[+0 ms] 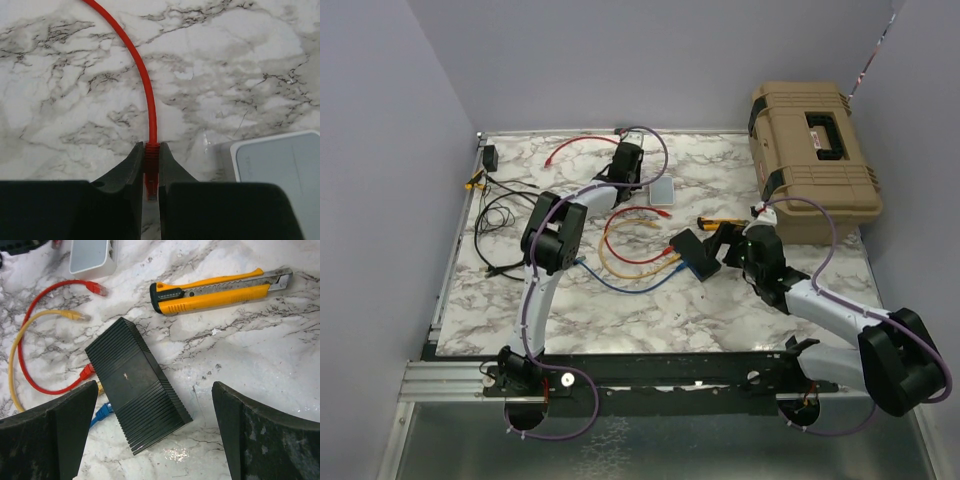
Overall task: Insert the plug into the switch port
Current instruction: Pick up the connector from the center of the board.
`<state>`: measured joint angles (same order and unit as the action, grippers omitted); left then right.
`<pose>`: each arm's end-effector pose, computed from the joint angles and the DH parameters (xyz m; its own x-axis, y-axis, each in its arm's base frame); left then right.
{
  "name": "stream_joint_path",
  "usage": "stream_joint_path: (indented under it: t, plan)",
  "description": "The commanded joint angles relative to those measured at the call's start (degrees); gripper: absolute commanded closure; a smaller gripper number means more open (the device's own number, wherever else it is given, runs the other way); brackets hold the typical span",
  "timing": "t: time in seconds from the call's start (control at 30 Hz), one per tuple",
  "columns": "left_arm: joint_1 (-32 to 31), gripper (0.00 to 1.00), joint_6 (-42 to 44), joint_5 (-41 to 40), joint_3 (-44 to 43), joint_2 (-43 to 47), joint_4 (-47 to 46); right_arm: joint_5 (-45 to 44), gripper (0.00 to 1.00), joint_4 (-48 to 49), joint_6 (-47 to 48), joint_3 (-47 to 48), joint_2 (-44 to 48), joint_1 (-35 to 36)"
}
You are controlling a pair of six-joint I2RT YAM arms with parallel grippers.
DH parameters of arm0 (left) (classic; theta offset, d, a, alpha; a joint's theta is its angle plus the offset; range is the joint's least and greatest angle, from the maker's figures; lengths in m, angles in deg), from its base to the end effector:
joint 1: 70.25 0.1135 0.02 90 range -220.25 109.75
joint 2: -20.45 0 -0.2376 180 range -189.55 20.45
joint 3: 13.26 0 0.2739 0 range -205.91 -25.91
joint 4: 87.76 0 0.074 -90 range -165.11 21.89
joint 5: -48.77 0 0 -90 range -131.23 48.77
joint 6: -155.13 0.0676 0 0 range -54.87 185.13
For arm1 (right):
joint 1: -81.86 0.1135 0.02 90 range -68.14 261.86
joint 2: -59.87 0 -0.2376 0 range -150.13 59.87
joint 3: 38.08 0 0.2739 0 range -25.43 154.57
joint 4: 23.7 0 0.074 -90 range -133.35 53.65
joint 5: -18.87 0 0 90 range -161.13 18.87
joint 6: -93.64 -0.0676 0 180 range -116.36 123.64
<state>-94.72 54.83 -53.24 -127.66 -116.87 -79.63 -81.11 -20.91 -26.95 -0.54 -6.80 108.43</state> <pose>0.5219 -0.2221 0.0956 -0.5053 0.0378 -0.8621 0.1550 0.9868 -0.0476 0.2656 0.1197 0.1360 -0.4951 0.3128 -0.8106 -0.0577 0.9191 0.3899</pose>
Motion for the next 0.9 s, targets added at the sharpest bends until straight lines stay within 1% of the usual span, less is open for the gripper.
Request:
stream_joint_path:
  t: [0.0,0.1,0.3,0.37,0.47,0.57,0.67,0.87]
  plan:
    - [0.1,1.0,-1.1,-1.1,5.8,9.6,0.2,1.2,0.0,-0.4,0.3,1.3,-3.4,0.3]
    - [-0.2,1.0,-2.0,-1.4,9.5,15.8,-0.4,2.4,0.0,-0.8,0.7,2.2,-4.7,0.3]
    - [-2.6,1.0,-3.3,-5.7,17.8,29.0,-0.6,3.3,0.0,1.6,2.1,0.2,-1.5,0.3]
    - [-4.0,1.0,-3.8,-8.7,21.1,33.8,-0.4,3.2,0.0,1.7,2.3,-0.1,-0.8,0.3]
    - [-7.2,1.0,-4.8,-15.2,26.0,40.8,0.5,3.3,0.0,1.4,2.5,0.0,-0.5,0.3]
    - [-10.4,1.0,-7.7,-19.2,30.0,47.4,3.6,3.4,0.0,1.1,2.6,0.1,0.0,0.3]
    - [-15.1,1.0,-8.3,-25.1,32.6,53.3,7.7,3.9,0.0,0.9,2.6,0.0,0.6,0.3]
    - [-20.2,1.0,-11.9,-28.2,33.6,62.3,19.2,5.2,0.0,1.0,2.5,-0.4,2.0,0.3]
